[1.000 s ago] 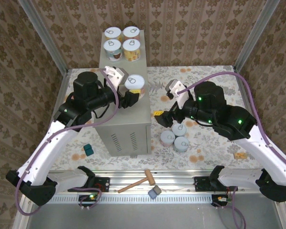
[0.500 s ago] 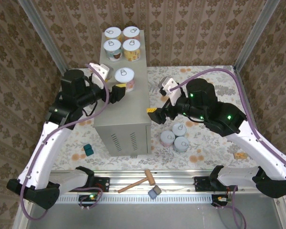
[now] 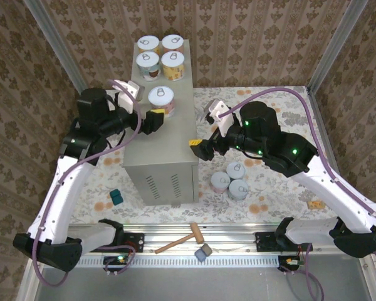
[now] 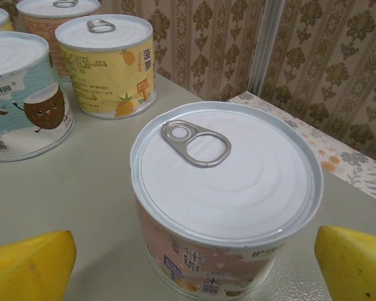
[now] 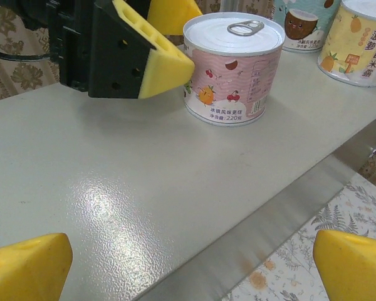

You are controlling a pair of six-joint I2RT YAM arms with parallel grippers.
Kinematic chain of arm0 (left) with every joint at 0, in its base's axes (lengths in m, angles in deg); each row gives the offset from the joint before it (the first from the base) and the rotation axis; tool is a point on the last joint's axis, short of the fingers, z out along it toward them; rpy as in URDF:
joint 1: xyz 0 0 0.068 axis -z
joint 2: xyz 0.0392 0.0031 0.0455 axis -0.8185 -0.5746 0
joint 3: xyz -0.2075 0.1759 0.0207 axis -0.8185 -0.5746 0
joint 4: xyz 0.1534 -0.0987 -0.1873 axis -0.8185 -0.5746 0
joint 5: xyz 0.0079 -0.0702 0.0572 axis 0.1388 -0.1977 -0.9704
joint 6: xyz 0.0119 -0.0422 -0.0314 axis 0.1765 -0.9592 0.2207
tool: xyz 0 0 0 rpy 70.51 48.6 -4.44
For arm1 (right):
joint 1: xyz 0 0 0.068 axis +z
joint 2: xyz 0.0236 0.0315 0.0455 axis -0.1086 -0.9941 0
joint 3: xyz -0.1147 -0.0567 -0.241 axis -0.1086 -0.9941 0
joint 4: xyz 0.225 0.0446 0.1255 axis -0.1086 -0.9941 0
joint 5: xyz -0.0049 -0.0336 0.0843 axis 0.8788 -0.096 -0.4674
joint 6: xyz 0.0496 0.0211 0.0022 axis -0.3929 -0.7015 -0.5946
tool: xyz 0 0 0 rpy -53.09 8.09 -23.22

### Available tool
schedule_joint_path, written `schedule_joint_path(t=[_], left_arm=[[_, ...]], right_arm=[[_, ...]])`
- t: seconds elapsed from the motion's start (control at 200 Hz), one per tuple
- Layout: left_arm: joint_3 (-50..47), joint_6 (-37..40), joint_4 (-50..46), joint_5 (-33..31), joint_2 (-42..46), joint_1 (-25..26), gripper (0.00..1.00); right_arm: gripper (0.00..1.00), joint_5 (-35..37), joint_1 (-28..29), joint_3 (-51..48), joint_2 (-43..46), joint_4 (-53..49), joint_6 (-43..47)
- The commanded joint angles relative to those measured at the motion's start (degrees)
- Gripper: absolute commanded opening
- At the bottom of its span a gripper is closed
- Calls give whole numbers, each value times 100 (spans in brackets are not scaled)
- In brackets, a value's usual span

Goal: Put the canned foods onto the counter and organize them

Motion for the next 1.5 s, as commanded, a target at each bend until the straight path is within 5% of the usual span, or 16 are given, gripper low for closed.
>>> schedule_joint_path(t=[0.0, 0.305, 0.565, 1.075, 1.33, 1.495], left_arm=[[173, -210, 296, 218, -111, -20, 99], [335, -400, 582, 295, -531, 1, 98], [314, -339, 601, 34, -549, 31, 83], [62, -67, 446, -423, -120, -29, 74], [87, -169, 632, -160, -249, -75, 97], [241, -223, 746, -80, -564, -71, 100]], right_arm=[[100, -61, -6, -18, 30, 148, -9], [100, -7, -17, -255, 287, 197, -27], [100, 8, -14, -329, 342, 217, -44], [100, -74, -14, -191, 99, 366, -27], [100, -127, -15, -120, 27, 357, -20], [100, -80, -28, -150, 74, 331, 0]])
